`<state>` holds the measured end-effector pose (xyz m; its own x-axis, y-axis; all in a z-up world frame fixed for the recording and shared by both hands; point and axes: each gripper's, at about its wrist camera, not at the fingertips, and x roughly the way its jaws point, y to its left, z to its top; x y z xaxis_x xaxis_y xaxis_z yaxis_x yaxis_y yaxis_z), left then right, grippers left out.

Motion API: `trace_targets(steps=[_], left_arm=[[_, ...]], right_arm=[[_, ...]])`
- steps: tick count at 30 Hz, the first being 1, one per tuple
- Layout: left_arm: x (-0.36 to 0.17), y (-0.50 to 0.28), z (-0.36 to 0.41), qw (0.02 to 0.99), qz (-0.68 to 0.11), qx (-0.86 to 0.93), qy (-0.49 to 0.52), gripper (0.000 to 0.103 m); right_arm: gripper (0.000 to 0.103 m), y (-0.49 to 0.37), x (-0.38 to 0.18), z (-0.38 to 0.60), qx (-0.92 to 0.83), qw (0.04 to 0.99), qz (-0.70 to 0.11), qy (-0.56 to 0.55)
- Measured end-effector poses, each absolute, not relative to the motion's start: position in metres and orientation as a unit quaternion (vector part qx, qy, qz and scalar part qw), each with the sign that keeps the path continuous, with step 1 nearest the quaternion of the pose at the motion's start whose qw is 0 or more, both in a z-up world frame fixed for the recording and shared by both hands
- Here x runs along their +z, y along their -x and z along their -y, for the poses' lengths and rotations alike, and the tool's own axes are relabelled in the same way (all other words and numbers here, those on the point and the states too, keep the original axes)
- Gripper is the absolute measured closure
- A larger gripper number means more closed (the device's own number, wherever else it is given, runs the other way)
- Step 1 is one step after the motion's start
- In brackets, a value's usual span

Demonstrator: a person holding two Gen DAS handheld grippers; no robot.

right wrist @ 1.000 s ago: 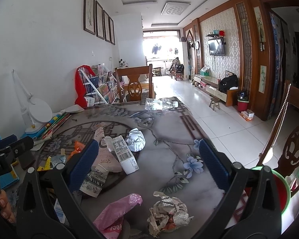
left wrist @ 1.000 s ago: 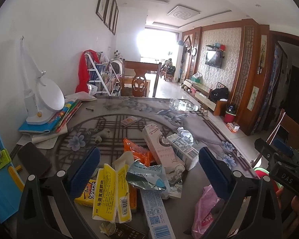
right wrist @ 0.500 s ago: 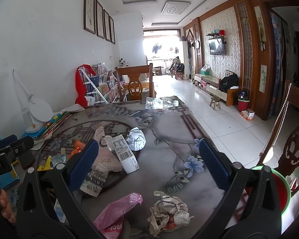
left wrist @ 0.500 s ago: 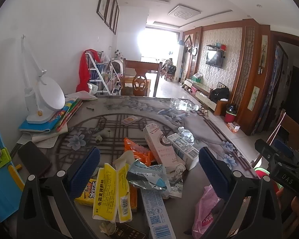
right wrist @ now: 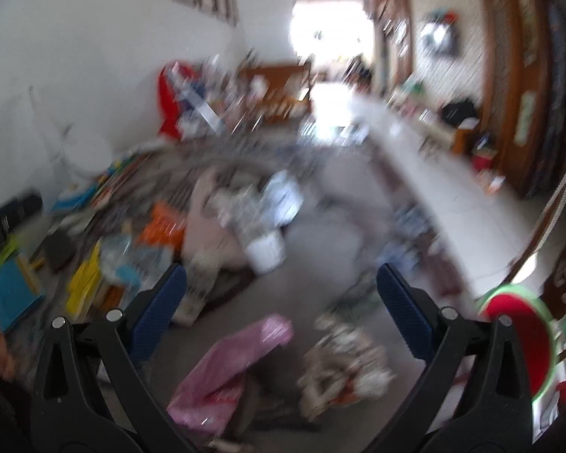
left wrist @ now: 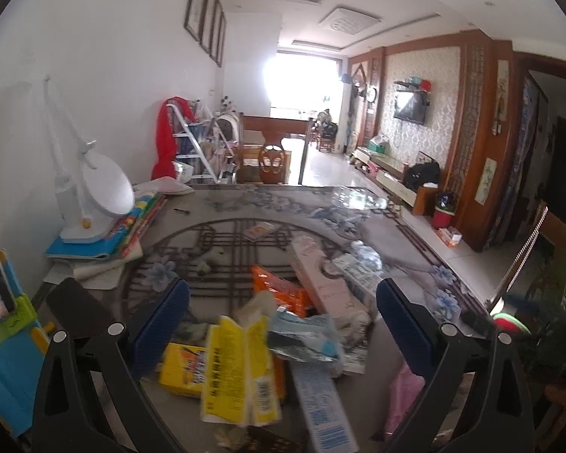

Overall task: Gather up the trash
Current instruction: 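Grasp the pink plastic bag with the right tool and lift it, then grasp the white toothpaste box with the left tool while the right tool holds the pink bag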

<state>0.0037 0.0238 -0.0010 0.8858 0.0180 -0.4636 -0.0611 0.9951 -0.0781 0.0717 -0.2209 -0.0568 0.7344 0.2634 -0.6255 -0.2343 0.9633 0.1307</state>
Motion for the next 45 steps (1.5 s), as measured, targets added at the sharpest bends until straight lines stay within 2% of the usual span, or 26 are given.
trace_targets(steps=[5, 9, 10, 12, 14, 15, 17, 20, 28, 34, 45], left_arm=[[-0.001, -0.003, -0.069, 0.956, -0.258, 0.030, 0.134, 0.008], [-0.014, -0.012, -0.079, 0.936, -0.293, -0.003, 0.194, 0.010], [-0.016, -0.015, -0.075, 0.934, -0.301, -0.013, 0.192, 0.014], [-0.021, -0.021, -0.055, 0.933, -0.320, -0.029, 0.163, 0.016], [-0.024, -0.023, -0.037, 0.933, -0.331, -0.041, 0.132, 0.017], [-0.024, -0.024, -0.031, 0.934, -0.333, -0.046, 0.124, 0.019], [-0.027, -0.026, -0.020, 0.931, -0.341, -0.061, 0.114, 0.022], [-0.034, -0.028, -0.007, 0.923, -0.364, -0.078, 0.098, 0.027], [-0.071, -0.044, 0.006, 0.892, -0.439, -0.074, 0.074, 0.049], [-0.094, -0.050, 0.018, 0.874, -0.477, -0.080, 0.054, 0.050], [-0.092, -0.045, 0.031, 0.871, -0.485, -0.080, 0.027, 0.048]], right_arm=[[0.004, -0.085, -0.099, 0.204, 0.181, 0.877, -0.443, -0.038], [0.004, -0.081, -0.113, 0.186, 0.194, 0.868, -0.457, -0.010], [0.007, -0.080, -0.114, 0.182, 0.195, 0.865, -0.462, -0.002], [0.014, -0.082, -0.125, 0.175, 0.198, 0.852, -0.485, 0.012], [0.031, -0.087, -0.134, 0.172, 0.202, 0.837, -0.509, 0.013], [0.036, -0.088, -0.139, 0.171, 0.204, 0.830, -0.519, 0.014], [0.060, -0.087, -0.143, 0.168, 0.212, 0.824, -0.525, 0.021], [0.072, -0.082, -0.133, 0.172, 0.217, 0.835, -0.506, 0.016], [0.072, -0.084, -0.083, 0.224, 0.168, 0.896, -0.407, -0.052], [0.072, -0.089, -0.066, 0.231, 0.157, 0.912, -0.374, -0.063], [0.072, -0.085, -0.073, 0.230, 0.154, 0.912, -0.375, -0.067]])
